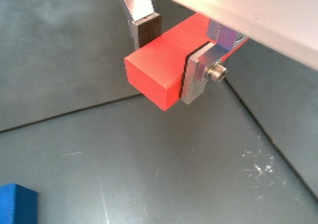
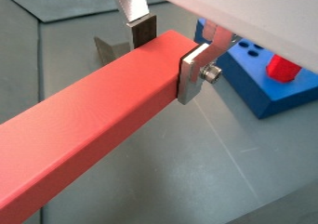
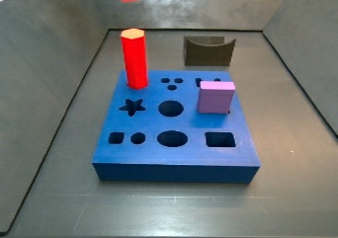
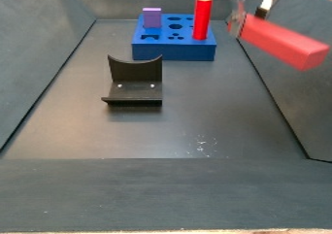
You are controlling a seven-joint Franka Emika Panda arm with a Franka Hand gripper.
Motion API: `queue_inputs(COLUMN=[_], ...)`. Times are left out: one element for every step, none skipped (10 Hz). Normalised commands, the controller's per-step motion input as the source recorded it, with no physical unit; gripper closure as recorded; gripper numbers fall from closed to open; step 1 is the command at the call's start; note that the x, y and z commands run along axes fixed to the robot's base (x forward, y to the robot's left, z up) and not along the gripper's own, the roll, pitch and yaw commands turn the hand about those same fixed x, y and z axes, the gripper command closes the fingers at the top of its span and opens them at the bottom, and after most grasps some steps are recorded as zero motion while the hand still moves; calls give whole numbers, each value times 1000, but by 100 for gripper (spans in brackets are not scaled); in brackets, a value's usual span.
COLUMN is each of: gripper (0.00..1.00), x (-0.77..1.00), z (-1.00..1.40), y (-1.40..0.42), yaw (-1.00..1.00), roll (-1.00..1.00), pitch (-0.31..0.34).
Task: Pick up the rectangle object. Move up. Place the rectangle object on the fixture. Regrasp the rectangle object. Move to above the board. Insert the rectangle object.
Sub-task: Place the rectangle object on the fixture.
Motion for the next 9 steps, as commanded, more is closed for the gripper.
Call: queue_inputs(gripper=[100,100,100,100,100,100,100,100,100], x=[3,1000,1000,1000,1000,1000,1000,1000,1000], z=[352,81,52,30,26,18,16,10,8], y=[-8,-193,-191,-155,-145,-132,-118,-104,-93], yaw=[-9,-1000,-1000,-1000,-1000,-781,-557,-305,-193], roll=[-135,72,70,78,88,100,99,93,88], pitch=[40,-1,0,34,49,76,86,102,111])
